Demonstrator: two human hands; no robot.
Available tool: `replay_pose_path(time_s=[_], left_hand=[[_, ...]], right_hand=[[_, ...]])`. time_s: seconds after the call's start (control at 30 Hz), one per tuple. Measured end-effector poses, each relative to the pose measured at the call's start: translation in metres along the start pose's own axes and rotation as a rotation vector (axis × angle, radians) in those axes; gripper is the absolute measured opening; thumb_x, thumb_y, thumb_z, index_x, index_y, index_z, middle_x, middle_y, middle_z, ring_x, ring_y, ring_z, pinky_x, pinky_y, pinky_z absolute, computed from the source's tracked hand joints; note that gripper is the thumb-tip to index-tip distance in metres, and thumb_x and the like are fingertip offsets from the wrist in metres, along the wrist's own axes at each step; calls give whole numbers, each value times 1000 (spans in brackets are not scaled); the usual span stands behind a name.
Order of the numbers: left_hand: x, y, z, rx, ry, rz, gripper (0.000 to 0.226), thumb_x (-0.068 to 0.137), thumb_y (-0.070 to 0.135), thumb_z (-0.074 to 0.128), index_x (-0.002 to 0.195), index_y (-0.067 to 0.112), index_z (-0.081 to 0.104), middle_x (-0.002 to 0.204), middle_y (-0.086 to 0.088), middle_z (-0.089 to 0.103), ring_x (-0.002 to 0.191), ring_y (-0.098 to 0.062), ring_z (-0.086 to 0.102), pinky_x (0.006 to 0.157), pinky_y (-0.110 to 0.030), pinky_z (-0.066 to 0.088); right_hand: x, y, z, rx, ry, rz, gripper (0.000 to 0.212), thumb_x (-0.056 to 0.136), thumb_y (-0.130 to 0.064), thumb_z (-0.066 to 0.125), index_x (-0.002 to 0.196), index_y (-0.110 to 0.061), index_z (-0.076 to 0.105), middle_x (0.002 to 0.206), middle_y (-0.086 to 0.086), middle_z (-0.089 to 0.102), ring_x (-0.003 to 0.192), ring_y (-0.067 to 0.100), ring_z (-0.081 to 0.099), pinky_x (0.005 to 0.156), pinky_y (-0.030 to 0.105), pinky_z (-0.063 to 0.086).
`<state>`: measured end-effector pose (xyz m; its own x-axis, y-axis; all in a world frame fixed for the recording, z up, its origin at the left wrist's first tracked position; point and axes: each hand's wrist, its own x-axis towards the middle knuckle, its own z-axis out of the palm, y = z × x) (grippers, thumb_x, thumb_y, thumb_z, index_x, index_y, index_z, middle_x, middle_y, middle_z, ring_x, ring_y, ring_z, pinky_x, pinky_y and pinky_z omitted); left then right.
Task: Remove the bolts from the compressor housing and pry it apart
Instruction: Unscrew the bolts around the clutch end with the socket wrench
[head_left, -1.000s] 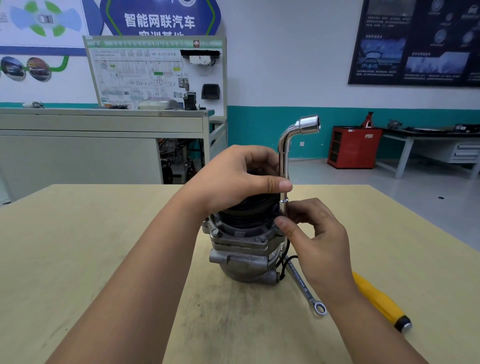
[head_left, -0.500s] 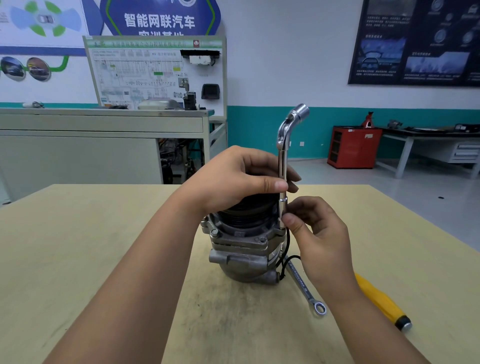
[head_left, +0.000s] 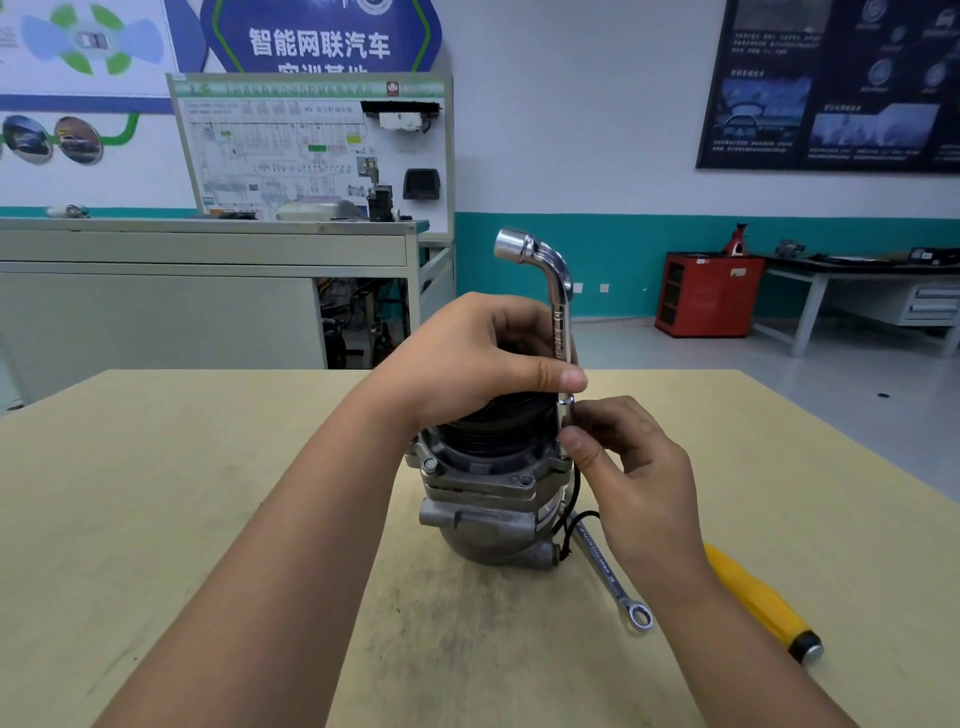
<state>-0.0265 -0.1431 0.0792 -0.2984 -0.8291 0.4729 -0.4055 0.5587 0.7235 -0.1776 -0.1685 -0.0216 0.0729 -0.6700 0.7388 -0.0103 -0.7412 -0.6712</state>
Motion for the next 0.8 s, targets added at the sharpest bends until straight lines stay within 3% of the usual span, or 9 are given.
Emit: replay_pose_path(time_s=[0.2,0.33,0.5,0.57,0.67,0.8], left_hand=[[-1,1,0,33,14,4,25,63,36,75,77,17,69,68,11,68,68,-4,61,71,-20,50],[1,0,2,65,30,13,35,58,45,73,77,16,67,70,8,66,70,-8,60,72,-29,51],[1,-1,1,4,-10,19,8,72,28,74,78,27,70,74,10,72,74,-3,66,75,-14,50],[0,-2,0,-33,-28,29,11,72,29,71,83,29,71,78,11,74,80,-1,68,78,-12,49],[0,-4,-2,-81,-66,33,16,83,14,68,92,27,71,85,8,75,88,-6,70,83,-14,49],[0,-5,-3,-88,-61,34,14,81,12,69,86,25,70,81,7,75,83,-5,70,81,-14,50]], right_hand=[[-1,1,-2,13,21,50,34,77,-5,72,87,-36,63,84,-16,67,81,4,62,75,13,48],[-1,1,-1,24,20,51,41,74,-5,75,82,-42,62,84,-17,67,81,4,62,75,13,48],[-2,0,-1,33,5,52,48,82,-2,66,84,-49,65,84,-20,67,82,1,62,73,11,47],[-2,0,-1,39,2,45,46,84,-1,63,83,-46,66,85,-20,68,83,1,62,73,11,47],[-2,1,0,41,2,43,36,86,-2,61,85,-38,65,85,-20,69,82,0,62,73,10,46],[-1,1,0,43,16,16,20,83,-9,63,84,-28,66,80,-6,65,79,6,60,72,13,45]])
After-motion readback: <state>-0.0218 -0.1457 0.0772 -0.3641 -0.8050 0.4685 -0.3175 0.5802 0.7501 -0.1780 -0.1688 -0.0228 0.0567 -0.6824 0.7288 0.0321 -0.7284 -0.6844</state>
